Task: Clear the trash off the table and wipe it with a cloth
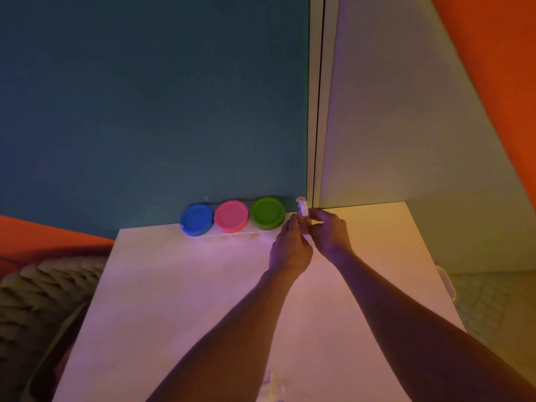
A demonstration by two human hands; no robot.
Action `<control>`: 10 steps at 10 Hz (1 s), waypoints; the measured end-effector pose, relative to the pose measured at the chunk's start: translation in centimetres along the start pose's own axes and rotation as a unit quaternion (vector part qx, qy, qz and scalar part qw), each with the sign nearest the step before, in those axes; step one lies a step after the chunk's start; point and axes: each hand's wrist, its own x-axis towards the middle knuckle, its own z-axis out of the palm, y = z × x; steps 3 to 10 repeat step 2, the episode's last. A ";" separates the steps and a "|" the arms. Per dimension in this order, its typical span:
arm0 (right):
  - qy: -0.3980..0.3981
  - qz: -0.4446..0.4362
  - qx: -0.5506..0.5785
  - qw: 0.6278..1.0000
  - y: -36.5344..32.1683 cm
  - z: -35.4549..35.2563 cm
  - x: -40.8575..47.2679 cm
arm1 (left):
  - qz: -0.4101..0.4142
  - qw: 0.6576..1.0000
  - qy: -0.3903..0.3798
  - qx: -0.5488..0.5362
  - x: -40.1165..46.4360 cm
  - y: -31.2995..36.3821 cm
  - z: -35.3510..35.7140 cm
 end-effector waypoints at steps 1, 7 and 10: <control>-0.002 -0.003 -0.009 1.000 -0.2 0.0 -0.5 | -0.008 1.000 -0.015 -0.014 -0.2 -0.4 -0.1; -0.007 0.024 -0.022 0.999 0.3 -0.1 -1.4 | 0.001 1.000 -0.020 -0.021 -0.7 -0.9 0.4; -0.007 0.024 -0.022 0.999 0.3 -0.1 -1.4 | 0.001 1.000 -0.020 -0.021 -0.7 -0.9 0.4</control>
